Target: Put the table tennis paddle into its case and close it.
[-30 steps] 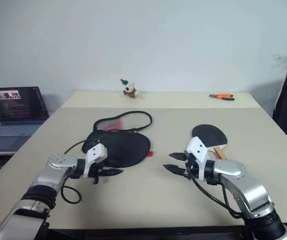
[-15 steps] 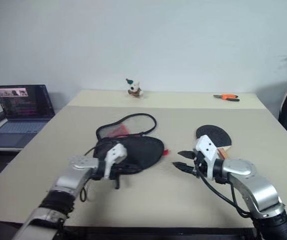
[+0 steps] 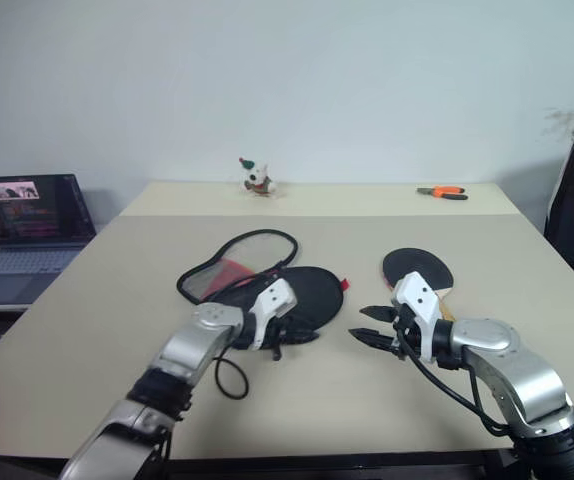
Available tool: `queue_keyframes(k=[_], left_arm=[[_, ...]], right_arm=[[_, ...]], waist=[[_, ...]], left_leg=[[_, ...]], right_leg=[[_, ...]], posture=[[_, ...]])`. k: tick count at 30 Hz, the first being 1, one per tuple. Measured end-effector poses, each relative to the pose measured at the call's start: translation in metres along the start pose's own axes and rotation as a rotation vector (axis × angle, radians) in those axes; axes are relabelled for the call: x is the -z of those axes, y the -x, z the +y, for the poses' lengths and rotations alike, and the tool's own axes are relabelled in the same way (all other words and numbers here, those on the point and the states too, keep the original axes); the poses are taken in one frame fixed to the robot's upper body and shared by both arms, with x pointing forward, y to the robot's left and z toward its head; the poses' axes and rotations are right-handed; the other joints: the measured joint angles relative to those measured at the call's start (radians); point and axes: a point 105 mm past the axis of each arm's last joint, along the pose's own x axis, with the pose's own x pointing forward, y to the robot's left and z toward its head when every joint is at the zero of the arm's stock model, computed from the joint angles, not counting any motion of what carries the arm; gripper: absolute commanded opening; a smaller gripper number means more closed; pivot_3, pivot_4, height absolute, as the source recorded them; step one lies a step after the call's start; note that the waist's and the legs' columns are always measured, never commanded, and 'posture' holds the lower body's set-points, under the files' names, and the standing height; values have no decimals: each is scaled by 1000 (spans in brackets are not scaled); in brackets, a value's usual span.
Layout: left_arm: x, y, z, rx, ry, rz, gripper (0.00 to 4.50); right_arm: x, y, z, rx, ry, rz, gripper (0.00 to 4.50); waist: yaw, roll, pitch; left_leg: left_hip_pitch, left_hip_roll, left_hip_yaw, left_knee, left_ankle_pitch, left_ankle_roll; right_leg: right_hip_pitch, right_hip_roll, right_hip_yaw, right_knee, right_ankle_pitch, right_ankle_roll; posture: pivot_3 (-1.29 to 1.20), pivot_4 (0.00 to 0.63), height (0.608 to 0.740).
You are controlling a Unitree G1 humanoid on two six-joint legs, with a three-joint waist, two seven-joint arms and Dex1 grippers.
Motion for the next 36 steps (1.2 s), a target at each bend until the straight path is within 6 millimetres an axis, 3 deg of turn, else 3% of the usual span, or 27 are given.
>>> queue_keyframes(k=[2, 8, 16, 20, 25, 31, 36], left_arm=[[5, 19, -7, 29, 8, -10, 3171], [12, 87, -10, -19, 59, -79, 3171], [32, 145, -2, -202, 89, -34, 3171], [34, 149, -13, -193, 85, -24, 3171], [26, 149, -13, -211, 75, -47, 3171], [24, 148, -12, -227, 74, -57, 3171], [21, 148, -12, -222, 75, -69, 3171]], right_arm=[[-1, -2, 0, 7, -13, -6, 2274], [0, -27, -14, 113, -180, 0, 2274], [32, -73, -40, 319, -476, 93, 2274], [38, -84, -52, 388, -557, 98, 2274], [42, -101, -48, 382, -572, 115, 2274], [28, -130, -18, 273, -659, 94, 2274], [14, -142, 3, 185, -778, 78, 2274]], waist=[[0, 0, 0], [2, 0, 0], [3, 0, 0], [6, 0, 0], [2, 0, 0], [-9, 0, 0], [-5, 0, 0]], left_leg=[[0, 0, 0, 0, 0, 0], [0, 0, -1, 0, 0, 0], [-1, 0, 1, -1, 0, 0], [-10, 0, -1, 1, 0, 0], [-13, 0, 0, 1, 0, 0], [-13, 2, 1, 0, 0, 0], [-13, 1, 1, 0, 0, 0]], right_leg=[[0, 0, 0, 0, 0, 0], [0, -4, 1, 1, 0, 0], [-2, -4, 1, 0, 0, -1], [-11, -4, 2, 2, 0, -1], [-14, -4, 1, 2, 0, -1], [-16, -4, 1, 3, 0, -2], [-16, -4, 1, 3, 1, -2]], posture=[[0, 150, 740], [0, 150, 740], [0, 150, 740], [0, 150, 740], [0, 150, 740], [0, 150, 740], [0, 150, 740]])
